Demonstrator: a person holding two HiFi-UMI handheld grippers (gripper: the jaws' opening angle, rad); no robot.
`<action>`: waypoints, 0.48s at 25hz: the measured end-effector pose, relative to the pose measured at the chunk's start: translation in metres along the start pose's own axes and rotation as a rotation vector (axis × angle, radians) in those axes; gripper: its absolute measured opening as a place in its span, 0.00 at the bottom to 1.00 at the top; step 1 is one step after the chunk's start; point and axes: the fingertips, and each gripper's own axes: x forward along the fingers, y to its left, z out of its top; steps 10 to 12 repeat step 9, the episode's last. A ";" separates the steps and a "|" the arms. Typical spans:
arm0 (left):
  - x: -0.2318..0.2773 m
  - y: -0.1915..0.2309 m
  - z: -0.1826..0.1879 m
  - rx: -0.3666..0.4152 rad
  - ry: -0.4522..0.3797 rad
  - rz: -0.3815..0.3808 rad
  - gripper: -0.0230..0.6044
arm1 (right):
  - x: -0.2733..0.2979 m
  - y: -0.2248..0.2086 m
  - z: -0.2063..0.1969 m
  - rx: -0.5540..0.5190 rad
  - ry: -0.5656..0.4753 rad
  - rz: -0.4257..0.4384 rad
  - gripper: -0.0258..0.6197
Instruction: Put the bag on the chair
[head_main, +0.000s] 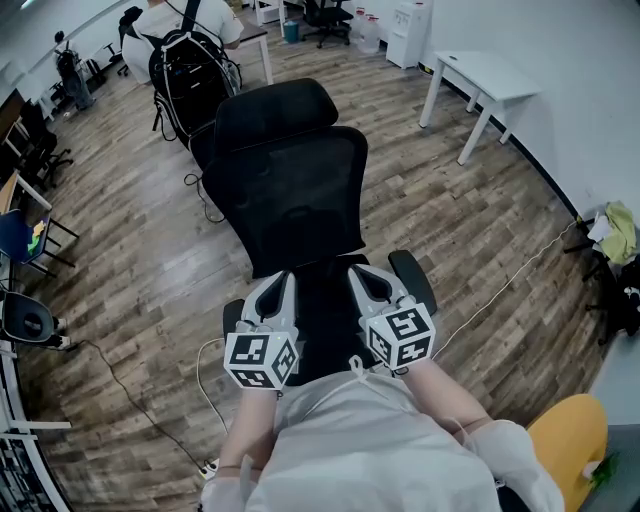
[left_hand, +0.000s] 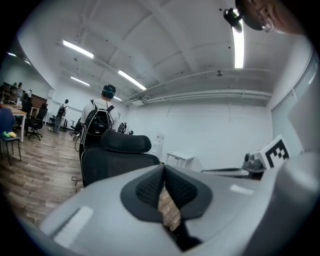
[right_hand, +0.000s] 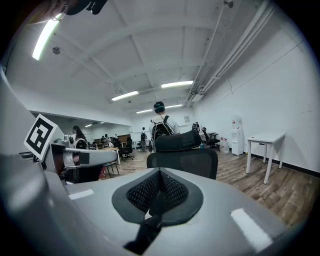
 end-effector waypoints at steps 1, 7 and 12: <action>-0.001 0.001 -0.002 0.000 0.004 -0.003 0.05 | 0.000 0.002 -0.001 -0.002 0.002 0.000 0.04; -0.004 0.007 -0.010 -0.003 0.025 -0.005 0.05 | 0.001 0.003 -0.008 -0.003 0.015 -0.008 0.04; -0.004 0.010 -0.011 -0.005 0.026 -0.004 0.05 | 0.001 0.002 -0.010 0.000 0.017 -0.014 0.04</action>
